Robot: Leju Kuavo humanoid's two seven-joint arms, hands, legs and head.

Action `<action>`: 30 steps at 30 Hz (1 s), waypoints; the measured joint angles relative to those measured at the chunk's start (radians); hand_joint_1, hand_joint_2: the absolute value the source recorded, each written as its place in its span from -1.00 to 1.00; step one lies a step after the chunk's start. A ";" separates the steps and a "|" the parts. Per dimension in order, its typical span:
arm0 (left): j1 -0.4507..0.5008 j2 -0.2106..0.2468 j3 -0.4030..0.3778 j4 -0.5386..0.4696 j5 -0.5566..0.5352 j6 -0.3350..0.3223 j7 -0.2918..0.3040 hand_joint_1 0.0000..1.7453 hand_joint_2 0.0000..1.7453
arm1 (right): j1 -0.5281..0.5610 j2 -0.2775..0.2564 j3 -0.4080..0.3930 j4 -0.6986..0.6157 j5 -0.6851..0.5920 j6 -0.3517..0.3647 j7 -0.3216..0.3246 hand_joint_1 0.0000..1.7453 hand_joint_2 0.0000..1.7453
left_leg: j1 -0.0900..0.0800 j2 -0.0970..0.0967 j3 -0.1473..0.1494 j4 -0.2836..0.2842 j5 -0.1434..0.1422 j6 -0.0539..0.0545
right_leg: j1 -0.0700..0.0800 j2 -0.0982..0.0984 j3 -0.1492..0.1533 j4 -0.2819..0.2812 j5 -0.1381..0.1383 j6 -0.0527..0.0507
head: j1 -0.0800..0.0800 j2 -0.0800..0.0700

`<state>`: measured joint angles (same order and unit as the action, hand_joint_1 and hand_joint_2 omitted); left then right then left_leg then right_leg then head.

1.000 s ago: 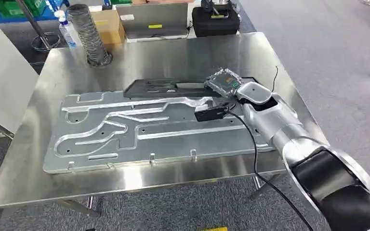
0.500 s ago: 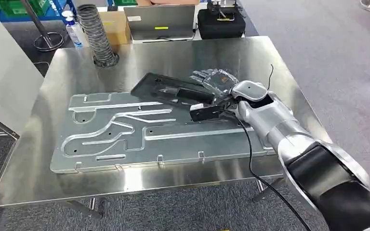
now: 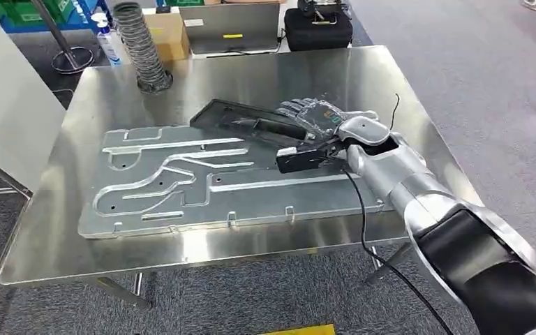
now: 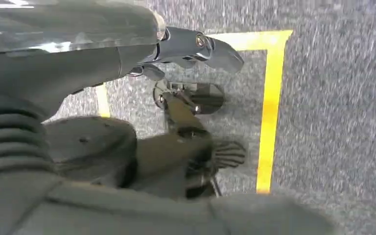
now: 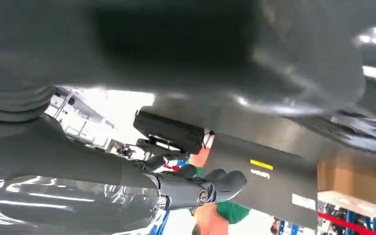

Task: Take the parts from the cabinet and place them on the table.

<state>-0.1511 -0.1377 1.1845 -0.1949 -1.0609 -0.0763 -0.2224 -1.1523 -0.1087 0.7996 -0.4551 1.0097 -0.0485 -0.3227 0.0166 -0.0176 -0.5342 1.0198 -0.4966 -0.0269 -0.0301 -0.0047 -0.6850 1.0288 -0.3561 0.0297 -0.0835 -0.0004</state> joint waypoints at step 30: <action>-0.048 -0.023 -0.025 0.000 -0.048 -0.037 0.027 -1.00 -1.00 | -0.023 -0.295 -0.034 -0.123 -0.076 -0.004 0.087 -1.00 -1.00 | 0.009 0.010 0.031 0.016 -0.012 -0.016 | 0.006 -0.011 -0.007 -0.014 0.006 -0.011 | -0.001 0.000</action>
<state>-0.1994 -0.1602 1.1597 -0.1949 -1.1086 -0.1133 -0.1950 -1.1758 -0.4041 0.7652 -0.5784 0.9342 -0.0523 -0.2354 0.0256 -0.0074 -0.5033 1.0361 -0.5089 -0.0430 -0.0242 -0.0157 -0.6922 1.0149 -0.3500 0.0185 -0.0843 -0.0004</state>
